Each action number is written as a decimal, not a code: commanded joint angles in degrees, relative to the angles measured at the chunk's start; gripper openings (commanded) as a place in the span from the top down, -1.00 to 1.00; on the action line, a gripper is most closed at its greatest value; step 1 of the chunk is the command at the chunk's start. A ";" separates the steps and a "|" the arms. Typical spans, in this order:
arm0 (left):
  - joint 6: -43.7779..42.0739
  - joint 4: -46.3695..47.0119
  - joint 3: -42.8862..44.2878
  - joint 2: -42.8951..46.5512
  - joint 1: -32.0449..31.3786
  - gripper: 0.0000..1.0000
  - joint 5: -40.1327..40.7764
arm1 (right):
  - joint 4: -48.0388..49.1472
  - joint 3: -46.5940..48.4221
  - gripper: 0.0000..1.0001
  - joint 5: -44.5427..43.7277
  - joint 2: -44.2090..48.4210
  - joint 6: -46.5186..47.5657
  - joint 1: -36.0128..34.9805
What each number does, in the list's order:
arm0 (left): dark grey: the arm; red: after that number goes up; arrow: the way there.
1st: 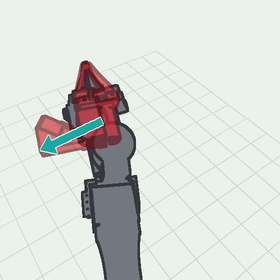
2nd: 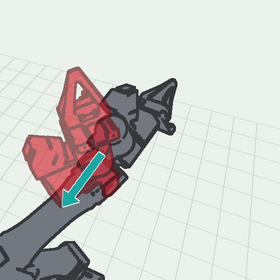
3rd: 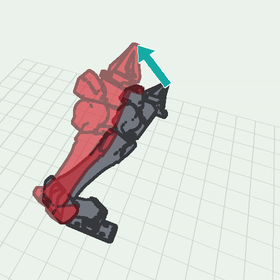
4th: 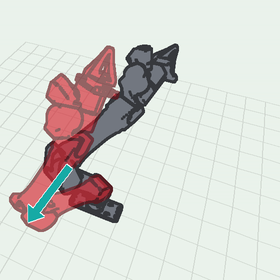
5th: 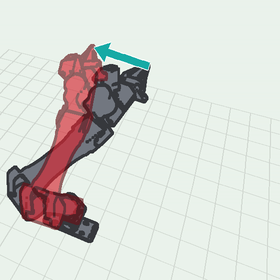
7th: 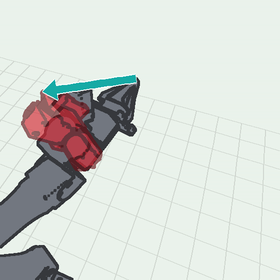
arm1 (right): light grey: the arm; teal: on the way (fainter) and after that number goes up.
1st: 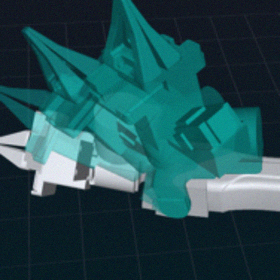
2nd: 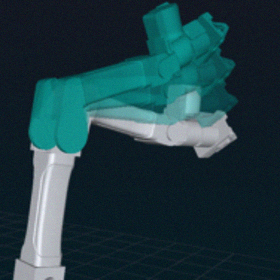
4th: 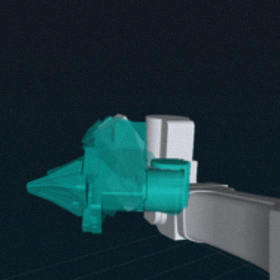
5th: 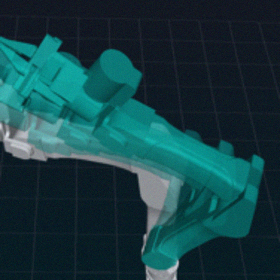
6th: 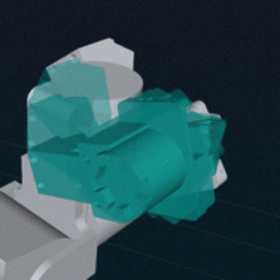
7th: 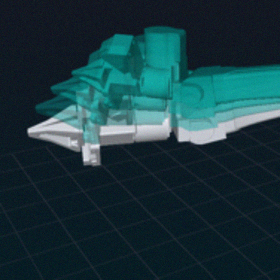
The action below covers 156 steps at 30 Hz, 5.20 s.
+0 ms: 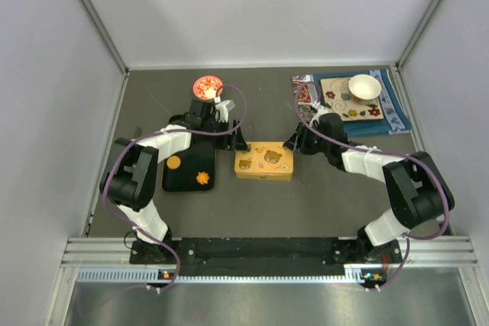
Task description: Pack the cookies
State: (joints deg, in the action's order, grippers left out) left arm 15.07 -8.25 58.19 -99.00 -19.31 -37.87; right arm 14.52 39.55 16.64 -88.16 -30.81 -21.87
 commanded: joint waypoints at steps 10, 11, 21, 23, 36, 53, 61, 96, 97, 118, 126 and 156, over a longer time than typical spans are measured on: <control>-1.36 0.60 2.01 0.65 -1.08 -0.55 -0.37 | -1.60 1.23 0.29 3.13 -2.98 2.24 2.00; -1.45 0.69 1.92 0.65 -1.17 -0.55 -0.28 | -2.30 1.41 0.29 3.31 -3.16 2.42 2.00; -2.50 0.43 0.34 1.00 -1.87 -0.55 -0.63 | -7.49 2.38 0.30 5.33 -7.11 5.14 3.32; -3.03 0.52 0.08 1.18 -1.96 -0.55 -0.54 | -8.10 2.02 0.29 6.12 -7.55 5.58 4.02; -4.96 0.61 -2.12 3.29 -2.93 -0.56 1.21 | -11.71 0.09 0.25 8.76 -6.24 9.89 5.96; -5.67 0.25 -2.29 4.69 -4.24 -0.57 2.71 | -13.65 2.28 0.32 7.44 -6.67 11.21 6.31; -5.05 -0.01 -3.88 8.20 -4.24 -0.61 4.20 | -13.47 2.46 0.39 6.91 -7.20 11.65 6.57; -8.30 -1.86 -3.88 3.73 -14.97 -0.50 19.14 | -17.42 3.16 0.07 13.67 2.90 13.05 7.63; -8.48 -1.77 -3.88 3.64 -15.05 -0.50 19.32 | -17.60 3.25 0.06 14.20 3.43 13.14 7.72; -9.53 -0.80 -5.02 4.96 -15.23 -0.49 22.05 | -27.97 0.79 -0.02 22.47 6.69 20.61 7.81; -9.71 -0.80 -4.93 4.87 -15.23 -0.49 21.96 | -28.41 1.14 0.02 24.57 0.72 21.05 7.81; -8.22 1.04 -8.53 8.30 -14.97 -0.49 23.71 | -38.43 12.83 0.91 15.00 -11.16 22.99 2.88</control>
State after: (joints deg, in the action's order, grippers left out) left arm 7.55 -7.44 52.14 -91.39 -33.50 -15.86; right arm -25.89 52.64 43.16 -95.77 -11.70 -15.51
